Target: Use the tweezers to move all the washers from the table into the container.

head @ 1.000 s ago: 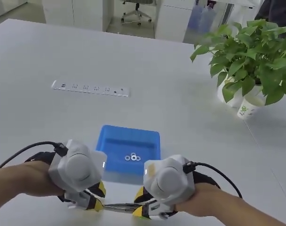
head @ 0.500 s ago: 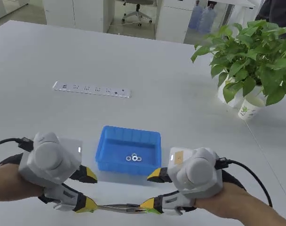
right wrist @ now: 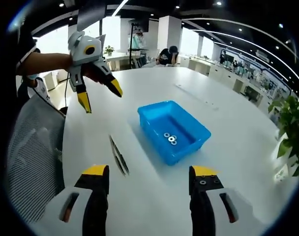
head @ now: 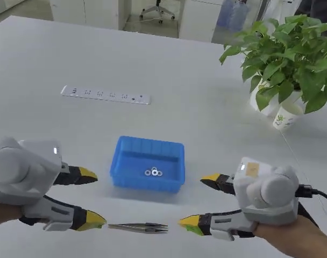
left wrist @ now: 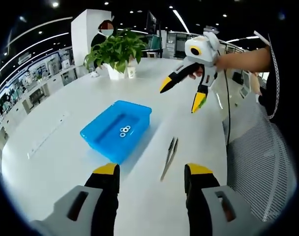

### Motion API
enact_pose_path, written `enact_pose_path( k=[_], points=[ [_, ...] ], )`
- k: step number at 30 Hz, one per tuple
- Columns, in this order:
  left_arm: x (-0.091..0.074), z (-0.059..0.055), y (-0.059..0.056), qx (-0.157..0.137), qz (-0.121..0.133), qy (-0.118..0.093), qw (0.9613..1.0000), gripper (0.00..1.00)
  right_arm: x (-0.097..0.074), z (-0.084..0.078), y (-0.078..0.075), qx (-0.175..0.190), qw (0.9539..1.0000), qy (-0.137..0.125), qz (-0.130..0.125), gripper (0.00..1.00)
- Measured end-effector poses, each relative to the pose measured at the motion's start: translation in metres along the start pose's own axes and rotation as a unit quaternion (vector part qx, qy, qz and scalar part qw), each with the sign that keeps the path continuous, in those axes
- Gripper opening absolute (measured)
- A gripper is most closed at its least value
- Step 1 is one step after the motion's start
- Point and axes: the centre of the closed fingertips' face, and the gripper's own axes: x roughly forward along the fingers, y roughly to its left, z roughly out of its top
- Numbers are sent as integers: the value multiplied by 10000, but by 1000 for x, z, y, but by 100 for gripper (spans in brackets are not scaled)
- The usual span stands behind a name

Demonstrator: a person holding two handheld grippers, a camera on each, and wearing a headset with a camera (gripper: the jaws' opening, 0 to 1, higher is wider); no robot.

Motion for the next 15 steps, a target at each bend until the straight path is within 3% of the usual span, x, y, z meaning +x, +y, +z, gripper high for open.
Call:
enact_pose_path(
  k=[6, 9, 15],
  points=[
    [-5, 5, -2, -1, 245, -249, 9994, 63, -10, -3, -1, 174, 9995, -241, -139, 80],
    [-6, 7, -6, -207, 341, -446, 9982, 66, -12, -3, -2, 250, 9989, -336, -222, 84],
    [-7, 5, -8, -209, 518, -543, 9970, 76, -11, -6, 1, 218, 9985, -411, -297, 92]
  ],
)
